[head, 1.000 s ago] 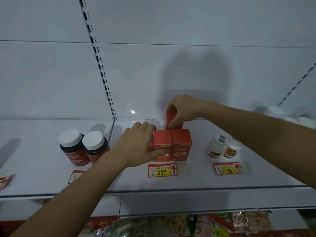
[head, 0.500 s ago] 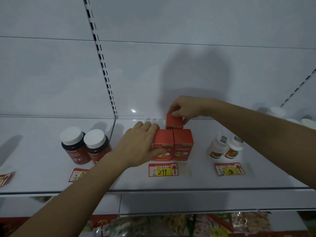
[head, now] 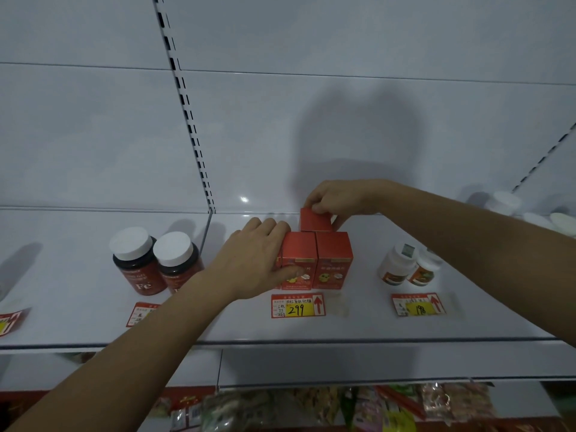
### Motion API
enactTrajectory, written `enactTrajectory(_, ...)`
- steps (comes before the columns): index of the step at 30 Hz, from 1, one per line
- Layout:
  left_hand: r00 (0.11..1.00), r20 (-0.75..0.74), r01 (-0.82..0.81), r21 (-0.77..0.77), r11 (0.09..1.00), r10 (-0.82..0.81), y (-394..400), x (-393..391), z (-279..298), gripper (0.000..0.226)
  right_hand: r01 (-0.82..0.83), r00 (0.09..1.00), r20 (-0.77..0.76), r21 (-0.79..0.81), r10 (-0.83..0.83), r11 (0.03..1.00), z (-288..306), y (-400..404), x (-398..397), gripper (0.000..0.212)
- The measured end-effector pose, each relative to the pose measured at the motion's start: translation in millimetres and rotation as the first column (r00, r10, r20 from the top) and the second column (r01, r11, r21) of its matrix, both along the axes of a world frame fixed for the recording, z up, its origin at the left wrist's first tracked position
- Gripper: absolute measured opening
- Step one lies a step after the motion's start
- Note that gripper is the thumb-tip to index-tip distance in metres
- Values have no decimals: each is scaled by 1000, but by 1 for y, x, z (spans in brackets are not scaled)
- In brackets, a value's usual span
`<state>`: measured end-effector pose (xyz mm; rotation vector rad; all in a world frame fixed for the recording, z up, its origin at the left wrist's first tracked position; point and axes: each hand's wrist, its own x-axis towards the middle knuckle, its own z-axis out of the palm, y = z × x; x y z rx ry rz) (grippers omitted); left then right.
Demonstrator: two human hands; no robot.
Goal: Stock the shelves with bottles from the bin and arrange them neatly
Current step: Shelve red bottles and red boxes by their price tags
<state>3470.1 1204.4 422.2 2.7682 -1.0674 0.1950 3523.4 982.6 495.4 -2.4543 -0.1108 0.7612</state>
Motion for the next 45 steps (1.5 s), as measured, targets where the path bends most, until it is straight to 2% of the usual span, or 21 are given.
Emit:
enactTrajectory(5,1000,10,-15,43,999,14,0,0,1,79,-28,1000,7,-56,28,998,3,1,-1,33)
enactTrajectory(7,998,57,-21,51,998,18,0,-2,7,86,-55,998,28,-108,58,993,11,4,2,33)
enactTrajectory(10,986,159,-46,2,999,45,11,-5,31,92,-129,974,156,-233,167,964,32,15,6,36)
enactTrajectory(13,971,219,-97,8,995,93,43,0,64,81,-215,871,344,-374,350,902,56,38,14,38)
enactTrajectory(15,957,231,-193,49,980,177,82,5,83,75,-274,789,436,-380,433,883,69,66,20,39)
enactTrajectory(18,907,220,-391,129,911,359,157,6,101,77,-382,680,520,-351,517,855,85,121,29,41)
enactTrajectory(21,828,222,-554,185,812,515,236,-7,113,83,-482,585,522,-391,621,784,97,187,38,45)
enactTrajectory(25,727,239,-686,250,683,643,335,-37,125,89,-596,479,476,-441,738,671,108,285,49,49)
enactTrajectory(29,666,262,-746,210,632,699,431,-57,134,78,-643,390,485,-465,783,608,114,389,61,53)
enactTrajectory(35,629,222,-777,145,613,745,558,-57,149,85,-673,284,497,-507,820,539,122,536,71,55)
enactTrajectory(38,600,154,-799,168,578,785,609,-49,147,86,-669,279,521,-497,807,553,125,596,77,53)
enactTrajectory(40,602,32,-782,227,580,798,628,-41,144,77,-673,290,510,-492,810,552,123,619,80,55)
enactTrajectory(43,606,-203,-725,255,639,769,646,-30,144,80,-700,326,468,-465,821,542,118,656,82,55)
enactTrajectory(45,617,-246,-691,286,664,747,650,-25,143,74,-708,349,433,-460,831,536,111,681,87,54)
